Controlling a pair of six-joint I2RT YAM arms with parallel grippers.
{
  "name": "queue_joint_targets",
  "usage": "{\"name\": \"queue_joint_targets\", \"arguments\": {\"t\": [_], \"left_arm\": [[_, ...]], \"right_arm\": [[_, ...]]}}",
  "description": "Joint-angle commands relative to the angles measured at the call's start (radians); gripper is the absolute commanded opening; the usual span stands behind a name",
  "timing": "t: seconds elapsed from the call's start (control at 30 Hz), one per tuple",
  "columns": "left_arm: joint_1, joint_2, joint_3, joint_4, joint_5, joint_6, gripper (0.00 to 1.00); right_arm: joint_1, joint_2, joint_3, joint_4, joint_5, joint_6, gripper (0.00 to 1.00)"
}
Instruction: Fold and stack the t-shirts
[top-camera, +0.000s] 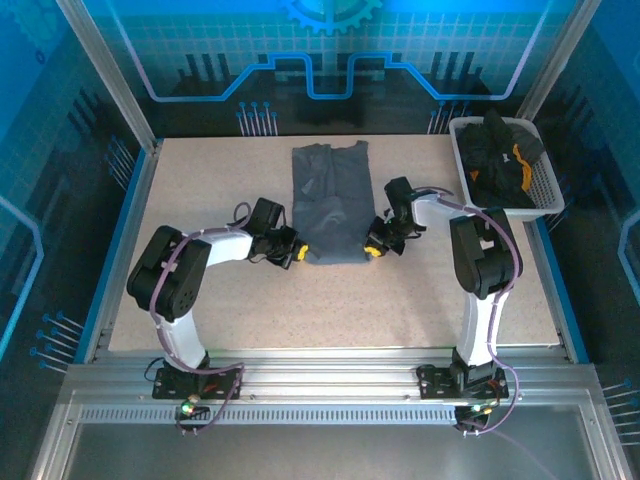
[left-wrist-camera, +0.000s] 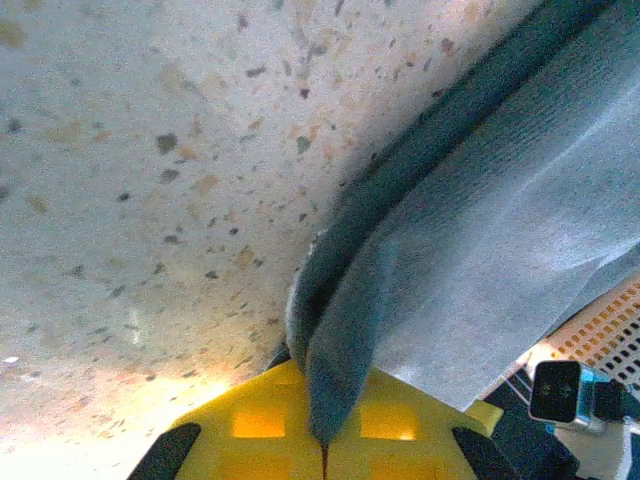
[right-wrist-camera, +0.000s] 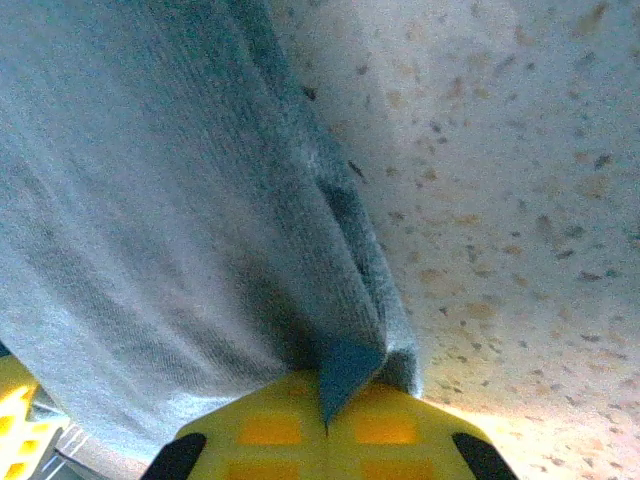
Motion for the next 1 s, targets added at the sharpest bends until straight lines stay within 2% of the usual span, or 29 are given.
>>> {"name": "queue_joint_targets", "arguments": {"t": [0.0,0.23,0.4,0.5,0.63,0.73,0.97], "left_arm": [[-0.002,-0.081,-0.031,-0.103,-0.015,0.056,0.00],[-0.022,-0.272,-0.273,-0.110,0.082,0.072,0.00],[-0.046,-0.454,-0.364,-0.275,0.146,0.118,0.00],[-0.048,-0.574,-0.388,-0.358,0.153,0.125,0.00],[-0.048,-0.695,-0.375,-0.382,0.135,0.072,0.00],[-0.039,-0.723,-0.310,-0.378,0.103,0.044,0.00],[0.051,-0.580,-0.088,-0.288,0.083,0.022,0.00]], "right_arm": [[0.023,-0.043,0.005,-0.063,0.048,-0.009,0.00],[0.089,-0.239,-0.194,-0.085,0.032,-0.013,0.00],[0.176,-0.407,-0.341,-0.148,-0.035,0.003,0.00],[0.205,-0.496,-0.372,-0.194,-0.055,0.020,0.00],[0.179,-0.545,-0.319,-0.255,-0.060,0.021,0.00],[0.154,-0.535,-0.232,-0.288,-0.062,0.020,0.00],[0.065,-0.372,0.085,-0.352,-0.079,0.021,0.00]]}}
